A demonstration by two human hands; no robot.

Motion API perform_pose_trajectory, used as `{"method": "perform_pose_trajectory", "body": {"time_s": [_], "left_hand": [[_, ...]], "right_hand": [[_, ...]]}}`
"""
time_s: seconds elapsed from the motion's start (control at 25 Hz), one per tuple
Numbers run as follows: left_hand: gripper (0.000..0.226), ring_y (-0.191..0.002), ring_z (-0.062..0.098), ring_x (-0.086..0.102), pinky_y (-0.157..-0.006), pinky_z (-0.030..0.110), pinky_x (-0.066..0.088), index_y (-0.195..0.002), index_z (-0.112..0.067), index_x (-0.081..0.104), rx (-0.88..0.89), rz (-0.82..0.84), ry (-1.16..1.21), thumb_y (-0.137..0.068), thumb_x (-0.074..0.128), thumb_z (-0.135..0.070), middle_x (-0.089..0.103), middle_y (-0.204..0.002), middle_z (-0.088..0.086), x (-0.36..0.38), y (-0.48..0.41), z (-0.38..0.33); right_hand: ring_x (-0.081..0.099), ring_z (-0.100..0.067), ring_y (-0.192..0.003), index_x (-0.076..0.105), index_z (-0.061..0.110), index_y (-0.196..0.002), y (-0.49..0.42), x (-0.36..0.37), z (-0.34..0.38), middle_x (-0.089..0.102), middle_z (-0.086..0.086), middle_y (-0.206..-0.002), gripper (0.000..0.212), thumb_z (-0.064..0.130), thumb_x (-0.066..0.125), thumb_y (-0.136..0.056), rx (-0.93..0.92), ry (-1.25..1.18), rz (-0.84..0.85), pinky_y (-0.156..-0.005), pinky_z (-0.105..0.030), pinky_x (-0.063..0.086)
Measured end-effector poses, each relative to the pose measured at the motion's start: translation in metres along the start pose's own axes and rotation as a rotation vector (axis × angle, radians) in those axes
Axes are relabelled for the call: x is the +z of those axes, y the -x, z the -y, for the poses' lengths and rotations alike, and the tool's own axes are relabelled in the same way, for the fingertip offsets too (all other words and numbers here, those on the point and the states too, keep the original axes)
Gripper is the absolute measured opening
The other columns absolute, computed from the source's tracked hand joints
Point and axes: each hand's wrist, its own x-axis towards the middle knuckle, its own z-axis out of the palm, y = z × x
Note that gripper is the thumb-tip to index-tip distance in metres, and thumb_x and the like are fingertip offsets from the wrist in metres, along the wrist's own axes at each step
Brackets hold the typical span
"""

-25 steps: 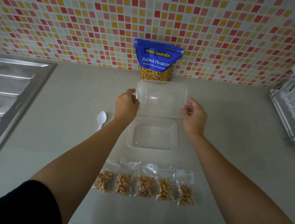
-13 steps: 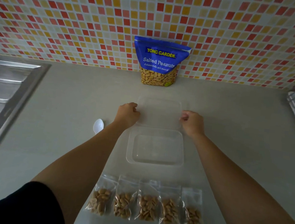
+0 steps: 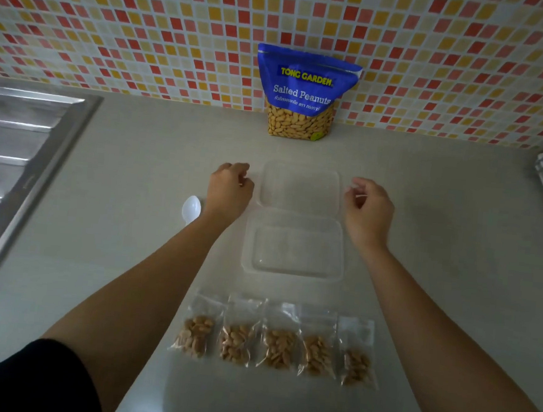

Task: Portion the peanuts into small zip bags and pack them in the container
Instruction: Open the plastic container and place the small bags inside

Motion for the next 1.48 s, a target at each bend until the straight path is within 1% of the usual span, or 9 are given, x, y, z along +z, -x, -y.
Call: {"method": "perform_pose_trajectory", "body": {"time_s": [0.08, 0.2, 0.4, 0.52, 0.64, 0.88, 1.08, 1.24, 1.48], "left_hand": [[0.032, -0.096, 0.022, 0.063, -0.079, 0.019, 0.044, -0.117, -0.007, 0.063, 0.029, -0.062, 0.044, -0.087, 0.051, -0.007, 0.063, -0.111, 0.011, -0.021, 0.032, 0.005], [0.030, -0.092, 0.020, 0.064, -0.076, -0.002, 0.034, -0.117, -0.006, 0.063, 0.060, -0.070, 0.051, -0.089, 0.054, -0.009, 0.064, -0.111, 0.011, -0.043, 0.096, 0.023], [0.027, -0.076, 0.012, 0.056, -0.078, 0.013, 0.041, -0.113, -0.005, 0.065, -0.083, -0.072, -0.005, -0.088, 0.060, -0.014, 0.066, -0.102, 0.013, -0.049, 0.192, 0.076], [0.029, -0.080, 0.022, 0.060, -0.080, 0.031, 0.049, -0.107, -0.004, 0.066, -0.210, -0.013, -0.034, -0.085, 0.065, -0.023, 0.063, -0.100, 0.014, -0.039, 0.223, 0.097], [0.035, -0.091, 0.033, 0.058, -0.081, 0.037, 0.046, -0.108, -0.002, 0.062, -0.238, 0.034, -0.079, -0.084, 0.066, -0.027, 0.059, -0.102, 0.017, -0.027, 0.230, 0.095], [0.045, -0.100, 0.028, 0.058, -0.088, 0.034, 0.045, -0.124, -0.006, 0.055, -0.374, 0.072, 0.038, -0.085, 0.065, -0.027, 0.062, -0.107, 0.011, -0.022, 0.220, 0.090], [0.034, -0.095, 0.026, 0.060, -0.085, 0.031, 0.045, -0.114, -0.007, 0.059, -0.374, 0.066, 0.066, -0.084, 0.066, -0.021, 0.062, -0.105, 0.010, -0.023, 0.221, 0.090], [0.032, -0.092, 0.023, 0.059, -0.082, 0.026, 0.043, -0.112, -0.006, 0.060, -0.358, 0.071, 0.070, -0.084, 0.066, -0.019, 0.061, -0.105, 0.009, -0.023, 0.219, 0.089], [0.019, -0.081, 0.017, 0.057, -0.072, 0.021, 0.044, -0.097, -0.009, 0.058, -0.367, 0.081, 0.141, -0.082, 0.067, -0.018, 0.062, -0.088, 0.001, -0.028, 0.219, 0.091]], "right_hand": [[0.059, -0.016, -0.066, 0.065, 0.008, -0.102, 0.041, -0.013, 0.022, 0.064, -0.008, -0.086, 0.020, 0.014, 0.058, -0.084, -0.091, -0.129, -0.045, -0.067, -0.020, 0.046], [0.057, -0.007, -0.069, 0.065, 0.008, -0.101, 0.122, -0.016, 0.052, 0.062, -0.003, -0.088, 0.016, 0.013, 0.060, -0.086, -0.188, -0.225, 0.116, -0.067, -0.011, 0.047], [0.057, -0.024, -0.092, 0.065, 0.007, -0.106, 0.211, 0.012, 0.054, 0.060, -0.011, -0.099, 0.026, 0.018, 0.065, -0.082, -0.324, 0.084, 0.479, -0.083, -0.029, 0.047], [0.052, -0.032, -0.092, 0.063, 0.005, -0.103, 0.225, 0.020, 0.048, 0.055, -0.014, -0.099, 0.036, 0.030, 0.070, -0.078, -0.353, 0.425, 0.479, -0.082, -0.038, 0.047], [0.050, -0.031, -0.093, 0.065, 0.008, -0.092, 0.225, 0.023, 0.051, 0.054, -0.012, -0.098, 0.037, 0.040, 0.071, -0.074, -0.358, 0.594, 0.466, -0.079, -0.038, 0.046], [0.048, -0.028, -0.101, 0.065, 0.016, -0.093, 0.219, 0.025, 0.054, 0.061, -0.004, -0.104, 0.019, 0.031, 0.063, -0.083, -0.377, 0.519, 0.569, -0.084, -0.035, 0.039], [0.049, -0.030, -0.102, 0.055, 0.015, -0.111, 0.222, 0.023, 0.052, 0.062, -0.007, -0.105, 0.043, 0.042, 0.065, -0.079, -0.301, 0.573, 0.507, -0.080, -0.038, 0.038], [0.042, -0.026, -0.109, 0.057, 0.016, -0.111, 0.210, 0.023, 0.053, 0.051, -0.003, -0.113, 0.050, 0.055, 0.056, -0.081, -0.285, 0.702, 0.593, -0.085, -0.036, 0.034], [0.042, -0.022, -0.106, 0.058, 0.027, -0.100, 0.210, 0.022, 0.055, 0.064, 0.006, -0.103, 0.020, 0.043, 0.054, -0.088, -0.250, 0.570, 0.633, -0.080, -0.035, 0.028]]}}
